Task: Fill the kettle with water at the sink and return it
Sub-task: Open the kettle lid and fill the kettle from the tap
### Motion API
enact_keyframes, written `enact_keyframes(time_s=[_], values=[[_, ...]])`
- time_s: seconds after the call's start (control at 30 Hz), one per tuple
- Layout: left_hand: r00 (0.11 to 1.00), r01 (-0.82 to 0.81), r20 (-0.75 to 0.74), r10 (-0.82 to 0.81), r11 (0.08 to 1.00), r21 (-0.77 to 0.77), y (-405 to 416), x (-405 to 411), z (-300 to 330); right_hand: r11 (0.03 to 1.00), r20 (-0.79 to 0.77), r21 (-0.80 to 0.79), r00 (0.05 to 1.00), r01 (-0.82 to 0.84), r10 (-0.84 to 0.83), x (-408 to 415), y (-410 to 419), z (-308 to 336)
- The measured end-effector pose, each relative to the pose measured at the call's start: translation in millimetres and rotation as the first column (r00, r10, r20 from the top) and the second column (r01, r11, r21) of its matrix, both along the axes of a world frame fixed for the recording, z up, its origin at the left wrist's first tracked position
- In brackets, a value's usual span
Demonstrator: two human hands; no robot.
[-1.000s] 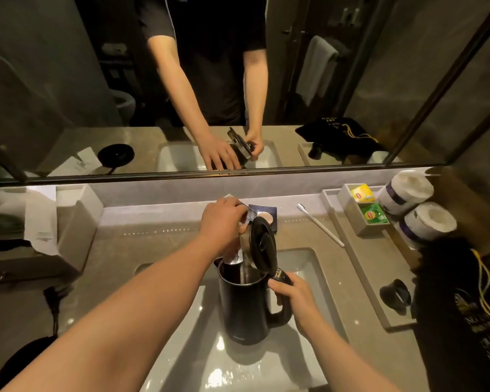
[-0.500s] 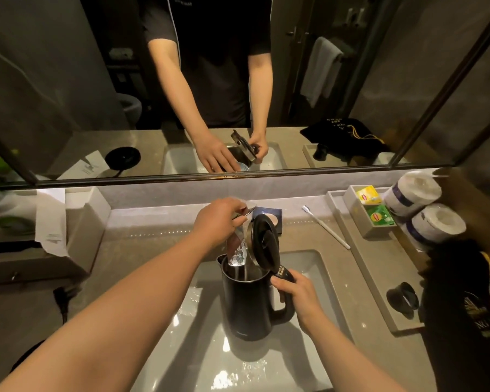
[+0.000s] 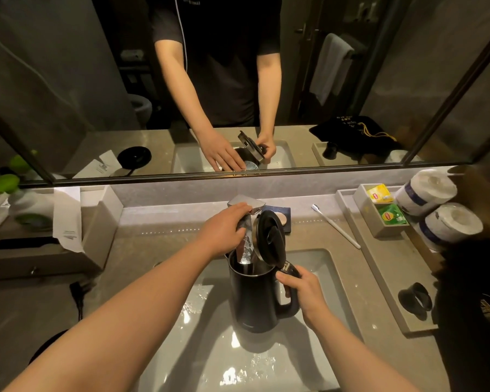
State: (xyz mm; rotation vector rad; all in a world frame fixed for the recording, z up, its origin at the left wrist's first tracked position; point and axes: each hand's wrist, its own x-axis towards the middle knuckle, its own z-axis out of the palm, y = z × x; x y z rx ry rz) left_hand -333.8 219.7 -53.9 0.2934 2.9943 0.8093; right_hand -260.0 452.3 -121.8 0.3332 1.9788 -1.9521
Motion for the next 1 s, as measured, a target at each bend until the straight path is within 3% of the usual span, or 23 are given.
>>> enact_keyframes(time_s=[1.0], values=[[0.999, 0.005, 0.034, -0.004, 1.0, -0.008, -7.3, 3.9, 0.2, 0.996, 0.028, 0.083, 0.999, 0.015, -0.017, 1.7, -4.9, -9.4]])
